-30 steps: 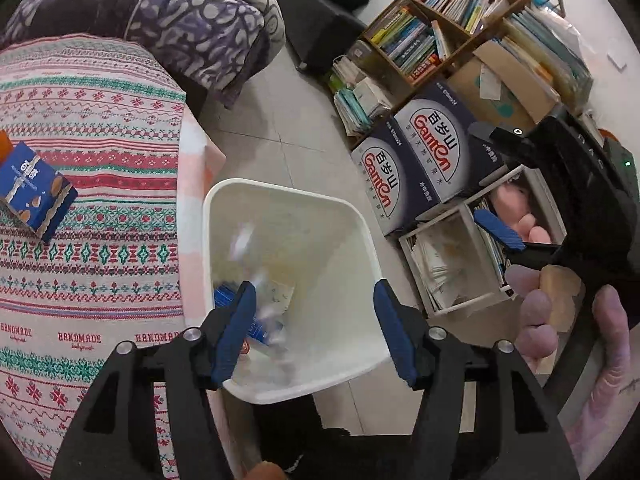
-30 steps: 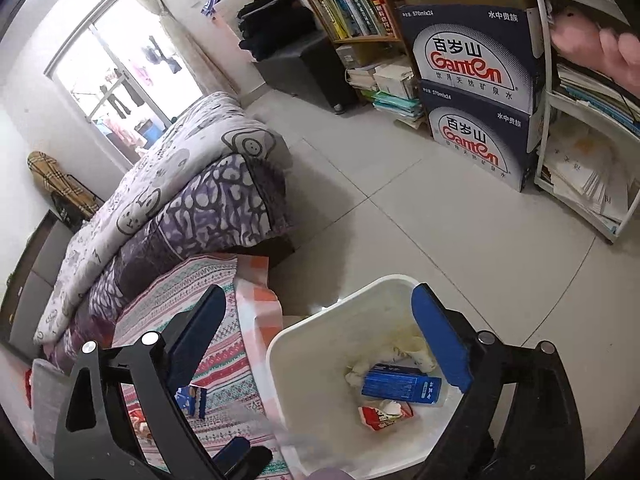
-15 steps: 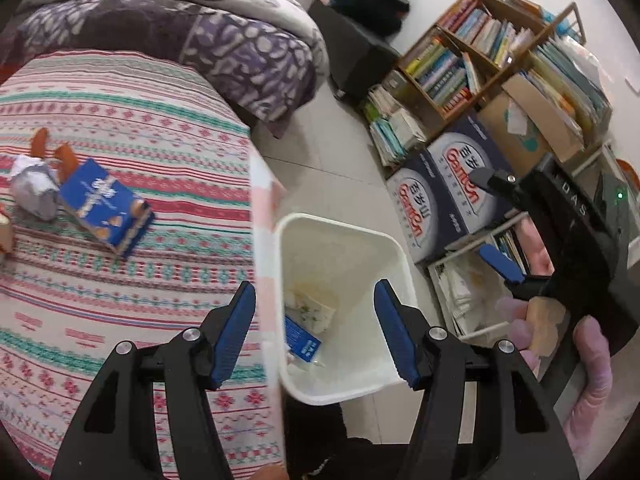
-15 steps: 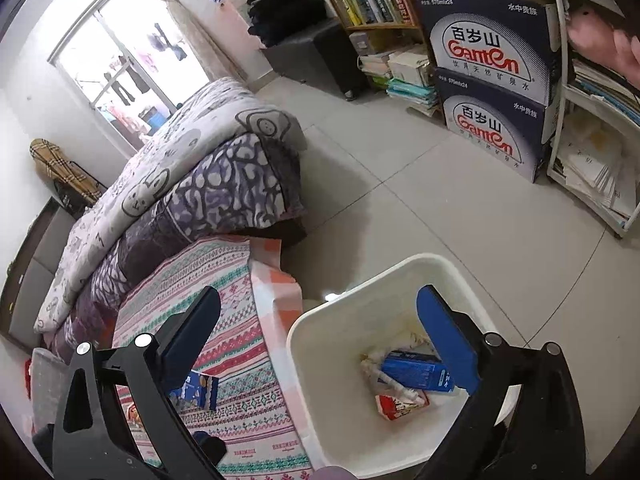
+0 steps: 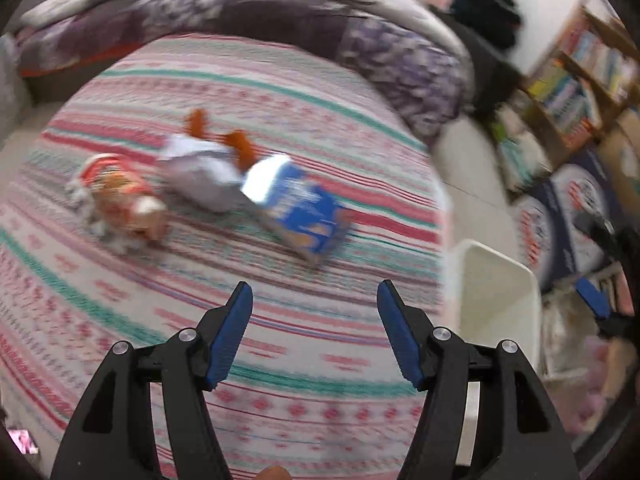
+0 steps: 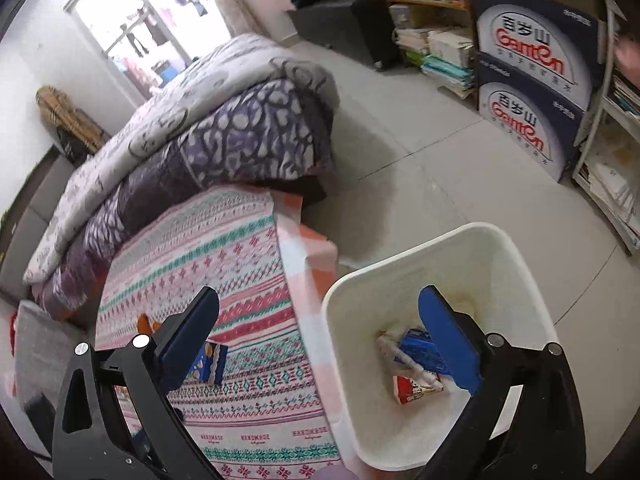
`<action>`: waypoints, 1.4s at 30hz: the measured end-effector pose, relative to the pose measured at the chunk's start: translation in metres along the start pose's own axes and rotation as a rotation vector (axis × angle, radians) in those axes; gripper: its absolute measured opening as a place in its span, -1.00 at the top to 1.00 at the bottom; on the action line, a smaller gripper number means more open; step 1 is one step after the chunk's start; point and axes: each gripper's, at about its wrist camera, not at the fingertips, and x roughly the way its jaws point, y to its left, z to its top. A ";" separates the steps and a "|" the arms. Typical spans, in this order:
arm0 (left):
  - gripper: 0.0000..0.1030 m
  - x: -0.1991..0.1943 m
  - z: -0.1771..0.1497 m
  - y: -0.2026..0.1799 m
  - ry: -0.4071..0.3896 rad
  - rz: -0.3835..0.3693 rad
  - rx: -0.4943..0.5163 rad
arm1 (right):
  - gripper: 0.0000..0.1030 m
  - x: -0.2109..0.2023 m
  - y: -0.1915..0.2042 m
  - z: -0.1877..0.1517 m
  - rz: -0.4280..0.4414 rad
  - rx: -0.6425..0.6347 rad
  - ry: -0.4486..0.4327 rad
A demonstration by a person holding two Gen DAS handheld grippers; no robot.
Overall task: Collect trash
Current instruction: 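Grasp the red noodle cup on the table with the left tool, then grasp the blue biscuit box with the right tool while the left tool holds the red cup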
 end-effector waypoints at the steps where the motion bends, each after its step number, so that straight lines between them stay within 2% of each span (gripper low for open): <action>1: -0.24 0.000 0.005 0.009 -0.002 0.019 -0.023 | -0.86 0.003 0.004 -0.001 -0.001 -0.011 0.008; 5: -0.24 0.002 0.030 0.060 -0.011 0.089 -0.162 | -0.86 0.016 0.023 -0.007 -0.001 -0.058 0.042; 9: -0.24 0.008 0.048 0.107 -0.004 0.120 -0.303 | -0.86 0.029 0.049 -0.017 -0.003 -0.133 0.072; 15: -0.23 0.028 0.063 0.143 0.021 0.169 -0.379 | -0.86 0.045 0.084 -0.036 0.002 -0.253 0.113; 17: -0.19 0.038 0.064 0.148 0.044 0.166 -0.377 | -0.86 0.050 0.097 -0.042 0.007 -0.304 0.124; 18: -0.11 0.040 0.064 0.149 0.048 0.158 -0.364 | -0.86 0.052 0.103 -0.045 0.007 -0.331 0.128; 23: 0.28 0.027 0.062 0.153 0.060 0.037 -0.279 | -0.86 0.071 0.135 -0.068 0.032 -0.487 0.199; 27: 0.33 -0.009 0.060 0.153 0.025 -0.014 -0.230 | -0.86 0.082 0.157 -0.089 0.034 -0.617 0.228; 32: 0.33 -0.051 0.051 0.160 -0.014 -0.076 -0.223 | -0.86 0.102 0.181 -0.108 0.052 -0.799 0.251; 35: 0.33 -0.052 0.040 0.172 0.058 -0.056 -0.225 | -0.86 0.114 0.188 -0.111 0.046 -0.867 0.243; 39: 0.33 -0.017 0.014 0.198 0.226 0.002 -0.270 | -0.86 0.131 0.194 -0.112 0.058 -0.897 0.273; 42: 0.29 -0.004 0.003 0.213 0.272 0.013 -0.310 | -0.85 0.144 0.196 -0.114 0.029 -0.910 0.278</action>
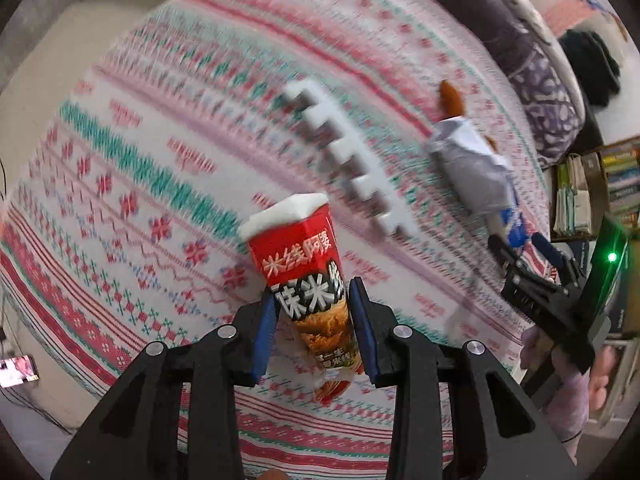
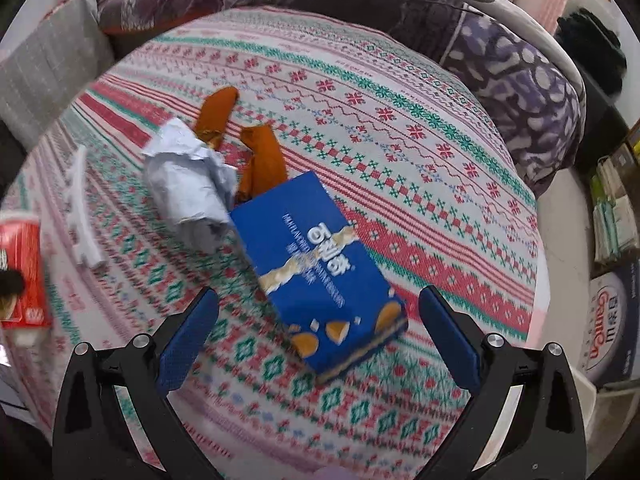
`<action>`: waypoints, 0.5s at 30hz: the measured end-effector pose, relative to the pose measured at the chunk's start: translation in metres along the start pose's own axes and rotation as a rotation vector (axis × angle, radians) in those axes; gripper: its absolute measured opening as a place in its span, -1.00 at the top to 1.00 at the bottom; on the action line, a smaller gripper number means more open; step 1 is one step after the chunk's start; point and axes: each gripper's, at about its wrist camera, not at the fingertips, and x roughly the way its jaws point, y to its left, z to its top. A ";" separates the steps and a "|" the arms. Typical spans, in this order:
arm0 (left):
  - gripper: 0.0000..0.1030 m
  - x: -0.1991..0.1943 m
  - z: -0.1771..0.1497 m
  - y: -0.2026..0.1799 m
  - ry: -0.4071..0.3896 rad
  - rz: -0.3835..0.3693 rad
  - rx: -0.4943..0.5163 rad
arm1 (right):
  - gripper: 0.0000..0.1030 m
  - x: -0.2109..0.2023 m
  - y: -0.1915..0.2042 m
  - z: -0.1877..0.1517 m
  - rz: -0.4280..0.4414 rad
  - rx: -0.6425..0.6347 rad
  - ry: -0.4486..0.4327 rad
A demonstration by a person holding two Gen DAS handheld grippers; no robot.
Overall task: Collect trash
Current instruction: 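Grasp the blue biscuit box with the right tool while the left tool holds the red cup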
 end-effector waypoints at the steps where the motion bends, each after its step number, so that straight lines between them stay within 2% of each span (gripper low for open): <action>1: 0.26 0.001 0.000 0.002 -0.001 0.000 -0.005 | -0.79 0.005 -0.001 0.001 0.007 0.011 0.011; 4: 0.15 0.001 0.000 0.003 -0.011 0.022 -0.005 | -0.63 0.010 -0.004 0.001 0.051 0.058 0.012; 7: 0.13 0.006 0.000 -0.004 -0.013 0.041 0.004 | -0.26 0.005 -0.005 0.001 0.058 0.081 0.009; 10: 0.02 0.017 0.002 -0.011 -0.001 0.095 0.022 | -0.20 0.001 -0.005 -0.004 0.064 0.102 0.020; 12: 0.03 0.023 0.001 -0.010 0.009 0.097 0.010 | -0.15 -0.001 -0.003 -0.007 0.062 0.107 0.025; 15: 0.17 0.018 0.000 -0.011 -0.026 0.080 0.008 | -0.12 -0.008 -0.003 -0.011 0.089 0.149 0.035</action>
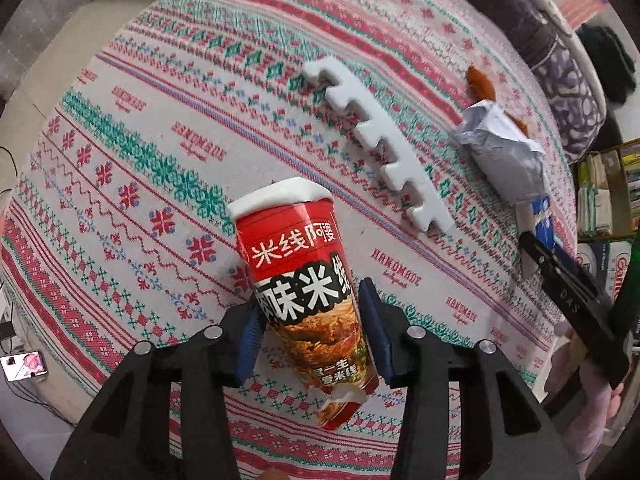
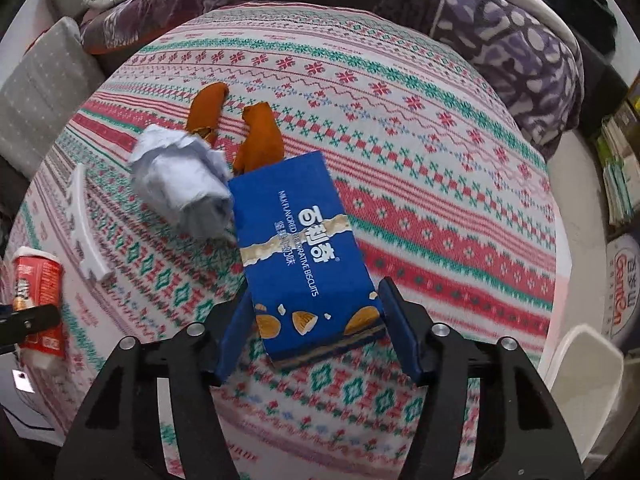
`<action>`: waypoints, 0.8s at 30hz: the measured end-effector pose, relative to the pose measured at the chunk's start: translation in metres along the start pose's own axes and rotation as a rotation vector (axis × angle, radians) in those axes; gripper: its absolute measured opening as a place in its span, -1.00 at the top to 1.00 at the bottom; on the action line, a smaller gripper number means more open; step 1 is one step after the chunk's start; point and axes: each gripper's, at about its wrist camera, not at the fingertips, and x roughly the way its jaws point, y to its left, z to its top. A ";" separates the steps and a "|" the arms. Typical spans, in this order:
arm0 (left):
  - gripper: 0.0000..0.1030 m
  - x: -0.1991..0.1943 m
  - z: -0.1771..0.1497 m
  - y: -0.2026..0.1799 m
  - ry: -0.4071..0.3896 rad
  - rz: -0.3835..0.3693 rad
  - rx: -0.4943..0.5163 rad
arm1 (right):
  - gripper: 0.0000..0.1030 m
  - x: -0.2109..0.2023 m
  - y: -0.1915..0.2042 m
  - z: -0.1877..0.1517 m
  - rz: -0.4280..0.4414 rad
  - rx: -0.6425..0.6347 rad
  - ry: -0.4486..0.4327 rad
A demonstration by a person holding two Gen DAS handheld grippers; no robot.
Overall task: Collect trash
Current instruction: 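Grasp the blue biscuit box with the right tool while the left tool holds the red cup, then carry the blue box over the white bin and open the right tool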
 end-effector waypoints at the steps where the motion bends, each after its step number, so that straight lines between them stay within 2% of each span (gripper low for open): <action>1: 0.19 -0.004 0.000 0.000 -0.018 -0.003 0.003 | -0.12 -0.003 0.000 -0.001 0.009 0.013 -0.003; 6: 0.23 -0.035 -0.003 -0.004 -0.128 -0.033 0.026 | -0.12 -0.033 0.004 -0.003 0.022 0.027 -0.083; 14: 0.23 -0.079 -0.017 -0.029 -0.306 -0.033 0.082 | -0.12 -0.088 0.006 -0.010 0.039 0.050 -0.222; 18: 0.23 -0.092 -0.024 -0.040 -0.347 -0.060 0.099 | -0.12 -0.113 0.001 -0.014 0.030 0.047 -0.278; 24: 0.22 -0.097 -0.028 -0.065 -0.373 -0.090 0.121 | -0.13 -0.140 -0.018 -0.018 0.042 0.121 -0.299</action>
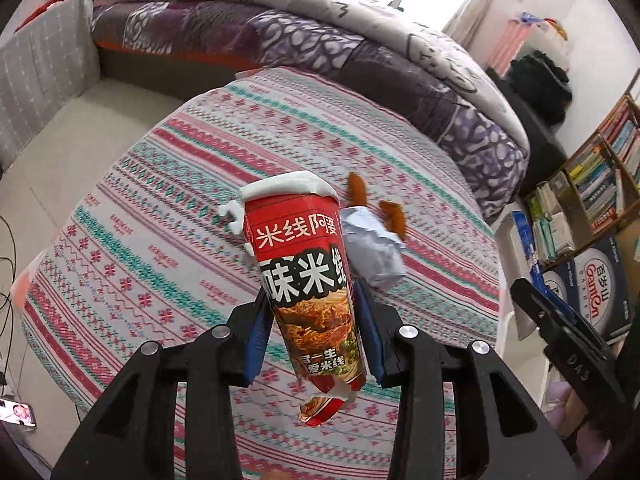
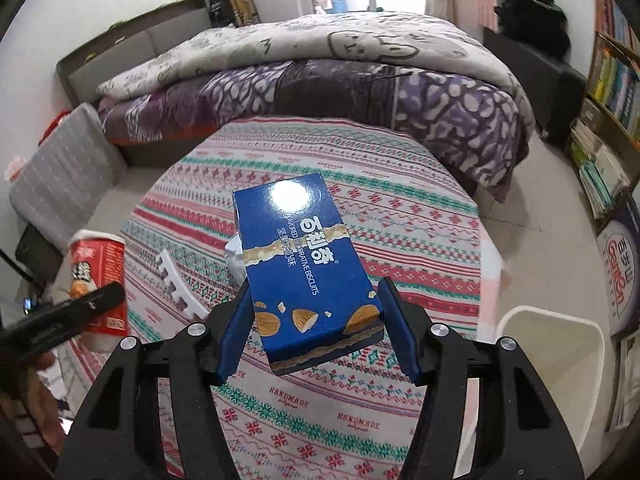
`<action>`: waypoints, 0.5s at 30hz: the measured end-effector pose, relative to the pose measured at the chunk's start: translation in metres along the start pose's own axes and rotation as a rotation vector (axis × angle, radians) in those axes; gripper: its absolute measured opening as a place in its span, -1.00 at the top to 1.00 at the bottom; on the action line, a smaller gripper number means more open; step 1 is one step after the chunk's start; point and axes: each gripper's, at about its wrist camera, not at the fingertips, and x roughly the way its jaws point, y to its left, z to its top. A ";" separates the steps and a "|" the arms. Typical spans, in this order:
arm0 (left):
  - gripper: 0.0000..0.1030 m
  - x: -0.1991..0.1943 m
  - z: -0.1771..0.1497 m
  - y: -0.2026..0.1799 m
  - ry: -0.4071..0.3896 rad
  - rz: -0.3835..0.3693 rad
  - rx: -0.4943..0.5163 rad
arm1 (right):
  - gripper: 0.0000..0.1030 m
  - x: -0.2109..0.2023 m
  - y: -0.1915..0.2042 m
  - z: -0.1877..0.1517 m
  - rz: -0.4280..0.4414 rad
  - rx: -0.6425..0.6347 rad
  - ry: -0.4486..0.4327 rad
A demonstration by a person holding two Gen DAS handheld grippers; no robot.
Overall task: Collect trash
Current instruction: 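Carry the blue box over the white bin and open the right tool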
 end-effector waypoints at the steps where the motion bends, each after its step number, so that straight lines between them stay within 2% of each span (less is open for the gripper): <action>1: 0.22 0.000 -0.001 -0.004 -0.002 -0.002 0.007 | -0.13 -0.005 -0.003 0.000 -0.005 0.006 -0.005; 8: 0.22 0.003 -0.008 -0.027 -0.005 -0.007 0.057 | -0.14 -0.029 -0.040 -0.006 -0.090 0.036 -0.022; 15: 0.22 0.021 -0.021 -0.049 0.028 0.006 0.109 | -0.14 -0.026 -0.100 -0.027 -0.144 0.200 0.019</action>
